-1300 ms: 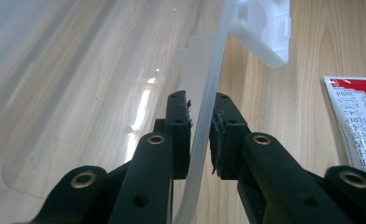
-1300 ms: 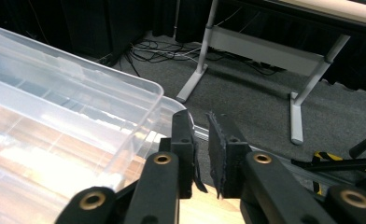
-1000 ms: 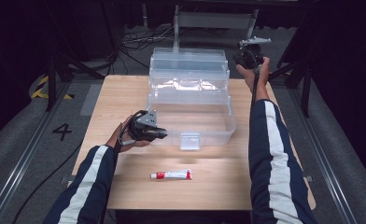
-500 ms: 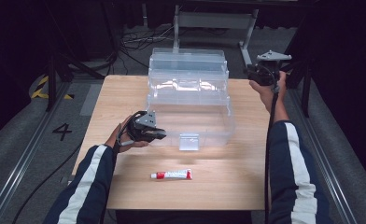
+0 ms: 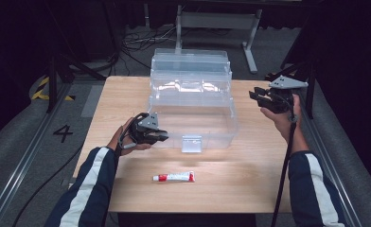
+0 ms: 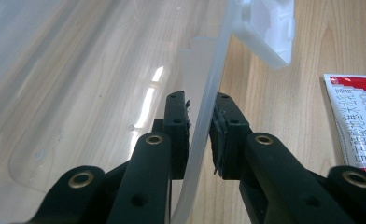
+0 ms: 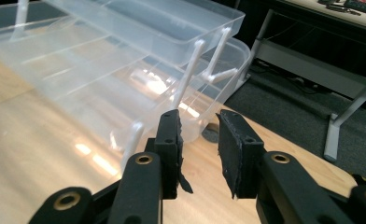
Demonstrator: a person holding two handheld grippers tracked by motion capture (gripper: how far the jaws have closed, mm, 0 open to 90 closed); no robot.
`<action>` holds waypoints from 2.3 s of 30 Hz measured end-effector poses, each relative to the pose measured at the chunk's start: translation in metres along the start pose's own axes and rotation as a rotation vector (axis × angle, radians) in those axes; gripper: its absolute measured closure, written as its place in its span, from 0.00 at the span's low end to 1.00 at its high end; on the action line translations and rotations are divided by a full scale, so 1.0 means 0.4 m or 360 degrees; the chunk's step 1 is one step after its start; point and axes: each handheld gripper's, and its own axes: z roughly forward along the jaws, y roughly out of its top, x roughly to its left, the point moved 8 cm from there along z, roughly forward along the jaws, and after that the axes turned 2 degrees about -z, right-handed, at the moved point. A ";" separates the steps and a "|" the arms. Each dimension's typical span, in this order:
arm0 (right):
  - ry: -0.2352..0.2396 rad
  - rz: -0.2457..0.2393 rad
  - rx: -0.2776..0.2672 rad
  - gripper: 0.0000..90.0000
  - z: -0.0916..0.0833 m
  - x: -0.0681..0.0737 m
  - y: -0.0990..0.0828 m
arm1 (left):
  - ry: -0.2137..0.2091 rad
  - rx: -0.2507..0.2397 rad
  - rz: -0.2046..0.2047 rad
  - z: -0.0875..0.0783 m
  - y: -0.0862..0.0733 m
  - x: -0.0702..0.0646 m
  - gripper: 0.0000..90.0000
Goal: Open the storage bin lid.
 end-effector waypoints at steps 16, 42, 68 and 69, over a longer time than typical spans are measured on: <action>0.0192 -0.0089 0.0042 0.76 -0.055 0.108 -0.099 | 0.0076 0.0010 0.0045 -0.009 0.003 -0.002 0.85; 0.0521 -0.0290 0.0214 0.71 -0.065 0.304 -0.179 | 0.0217 -0.0068 0.0068 -0.104 0.003 -0.015 0.82; 0.0856 -0.0548 0.0353 0.66 -0.007 0.513 -0.190 | 0.0370 0.0137 -0.0228 -0.193 -0.242 -0.056 0.67; 0.0878 -0.0570 0.0366 0.66 -0.003 0.524 -0.192 | 0.0368 0.0146 -0.0254 -0.193 -0.254 -0.058 0.65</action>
